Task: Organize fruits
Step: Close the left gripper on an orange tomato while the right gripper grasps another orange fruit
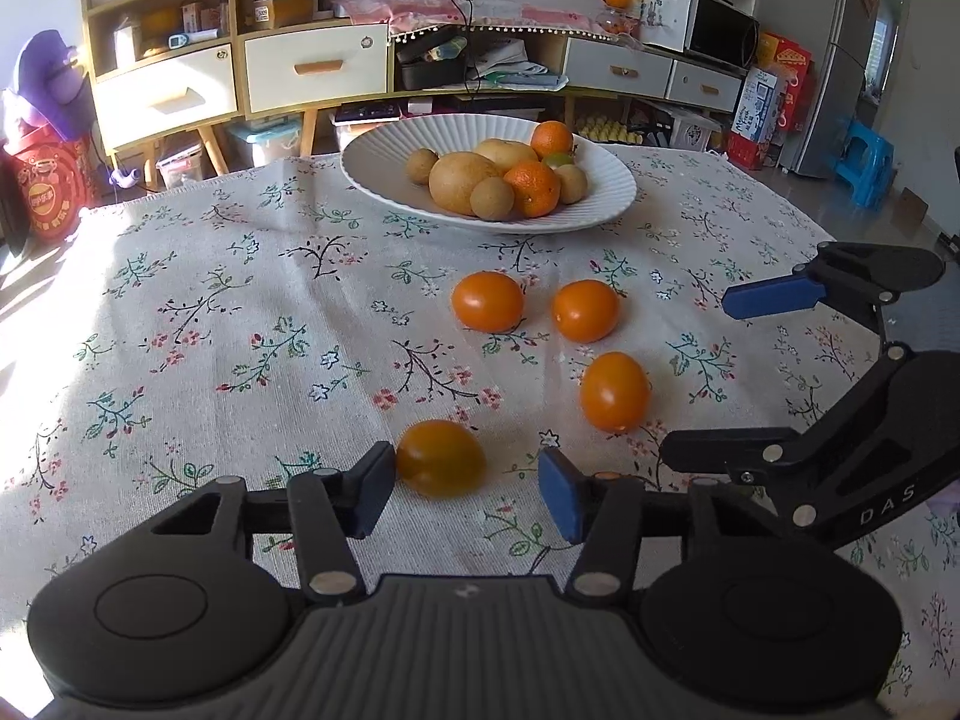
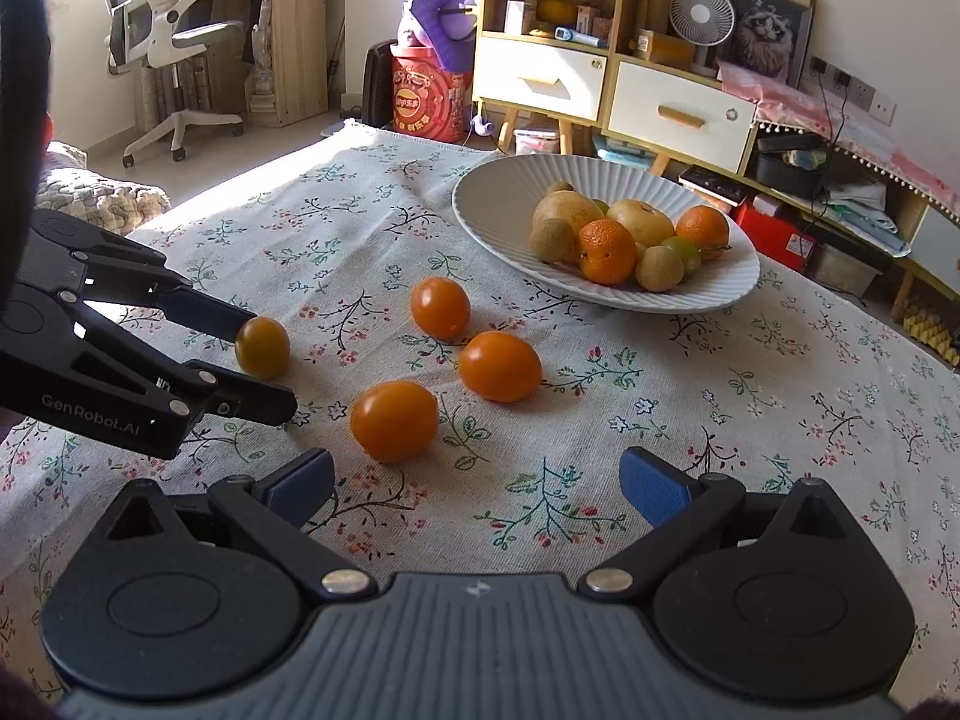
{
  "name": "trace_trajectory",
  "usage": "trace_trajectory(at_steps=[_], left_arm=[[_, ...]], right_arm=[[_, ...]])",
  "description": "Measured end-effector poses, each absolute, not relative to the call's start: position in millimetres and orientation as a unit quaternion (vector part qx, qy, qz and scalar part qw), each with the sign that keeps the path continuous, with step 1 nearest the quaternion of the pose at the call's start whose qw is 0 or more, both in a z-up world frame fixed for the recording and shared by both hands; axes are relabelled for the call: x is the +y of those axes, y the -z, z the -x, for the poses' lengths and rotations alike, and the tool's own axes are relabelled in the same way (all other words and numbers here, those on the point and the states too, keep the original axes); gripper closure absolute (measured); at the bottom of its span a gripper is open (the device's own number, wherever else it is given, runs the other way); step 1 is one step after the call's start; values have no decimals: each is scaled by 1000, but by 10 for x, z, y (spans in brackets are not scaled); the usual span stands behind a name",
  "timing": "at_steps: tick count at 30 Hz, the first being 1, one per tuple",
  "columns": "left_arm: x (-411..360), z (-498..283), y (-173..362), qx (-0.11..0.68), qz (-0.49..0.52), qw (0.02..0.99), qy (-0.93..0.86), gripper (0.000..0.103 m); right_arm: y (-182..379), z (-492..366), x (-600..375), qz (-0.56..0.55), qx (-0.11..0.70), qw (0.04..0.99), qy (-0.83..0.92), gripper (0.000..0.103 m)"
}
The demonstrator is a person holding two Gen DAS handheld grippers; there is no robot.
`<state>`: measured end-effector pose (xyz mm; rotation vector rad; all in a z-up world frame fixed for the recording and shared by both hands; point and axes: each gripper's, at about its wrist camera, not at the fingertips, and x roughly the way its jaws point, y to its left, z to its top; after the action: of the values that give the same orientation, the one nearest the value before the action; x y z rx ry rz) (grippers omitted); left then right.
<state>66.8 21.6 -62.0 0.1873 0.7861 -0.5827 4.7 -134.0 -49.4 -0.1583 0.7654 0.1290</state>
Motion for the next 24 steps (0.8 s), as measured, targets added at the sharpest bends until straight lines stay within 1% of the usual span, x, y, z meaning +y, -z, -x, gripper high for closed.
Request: trace_trajectory(at_steps=[2,4,9,12,18,23,24], left_arm=[[217,-676,616,379,-88,879,277,70],[217,-678,608,381,-88,878,274,83],[234,-687,571,384,-84,881,264,83],[247,-694,538,383,-81,883,260,83],[293,-715,507,386,-76,884,253,83],[309,-706,500,388,-76,883,252,83],[315,-707,497,388,-76,883,252,83]], right_arm=[[502,-51,-1312,80,372,922,-67,2],[512,-54,-1281,83,373,922,-70,2],[530,-65,-1225,91,374,920,-79,5],[540,-72,-1184,95,374,919,-84,11],[562,-122,-1102,102,377,916,-94,26],[562,-151,-1027,108,378,914,-103,44],[561,-148,-1015,109,378,913,-105,45]])
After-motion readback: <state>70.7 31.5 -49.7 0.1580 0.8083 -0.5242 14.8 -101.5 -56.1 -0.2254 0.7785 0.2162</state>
